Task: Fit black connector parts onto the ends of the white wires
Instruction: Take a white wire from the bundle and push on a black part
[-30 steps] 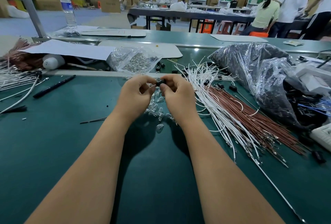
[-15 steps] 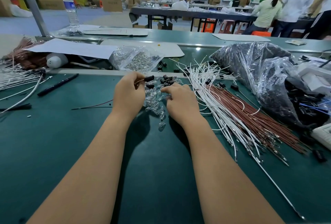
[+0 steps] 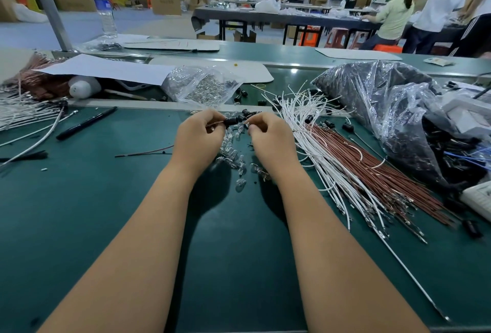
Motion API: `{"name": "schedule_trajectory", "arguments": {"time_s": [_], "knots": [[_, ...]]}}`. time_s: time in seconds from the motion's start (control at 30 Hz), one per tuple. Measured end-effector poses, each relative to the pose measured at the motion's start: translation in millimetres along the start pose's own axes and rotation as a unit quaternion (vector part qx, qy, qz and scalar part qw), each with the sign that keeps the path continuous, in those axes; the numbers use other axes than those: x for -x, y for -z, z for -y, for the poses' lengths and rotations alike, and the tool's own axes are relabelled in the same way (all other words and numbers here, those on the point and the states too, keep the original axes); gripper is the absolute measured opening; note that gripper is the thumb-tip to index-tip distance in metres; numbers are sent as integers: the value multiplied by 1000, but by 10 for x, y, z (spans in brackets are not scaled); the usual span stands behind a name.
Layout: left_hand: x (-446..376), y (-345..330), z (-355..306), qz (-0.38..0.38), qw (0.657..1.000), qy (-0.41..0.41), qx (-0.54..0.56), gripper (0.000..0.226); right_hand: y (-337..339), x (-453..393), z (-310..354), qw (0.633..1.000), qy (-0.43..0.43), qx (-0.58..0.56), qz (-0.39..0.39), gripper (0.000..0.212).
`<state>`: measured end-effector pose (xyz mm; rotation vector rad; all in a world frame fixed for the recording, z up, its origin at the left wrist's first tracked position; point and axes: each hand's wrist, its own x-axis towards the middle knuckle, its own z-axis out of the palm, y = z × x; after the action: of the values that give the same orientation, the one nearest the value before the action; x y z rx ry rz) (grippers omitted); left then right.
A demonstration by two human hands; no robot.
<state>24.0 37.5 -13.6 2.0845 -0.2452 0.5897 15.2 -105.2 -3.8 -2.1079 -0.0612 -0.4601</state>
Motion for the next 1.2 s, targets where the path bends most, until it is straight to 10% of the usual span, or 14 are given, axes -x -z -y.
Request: {"name": "schedule_trajectory", "arguments": {"time_s": [0.27, 1.2], "knots": [[0, 8, -10, 18, 1000, 8, 19, 10, 36, -25, 22, 976, -49, -212, -19, 10], [-2, 8, -11, 24, 999, -23, 43, 9, 3, -15, -13, 966, -50, -252, -9, 13]]}}
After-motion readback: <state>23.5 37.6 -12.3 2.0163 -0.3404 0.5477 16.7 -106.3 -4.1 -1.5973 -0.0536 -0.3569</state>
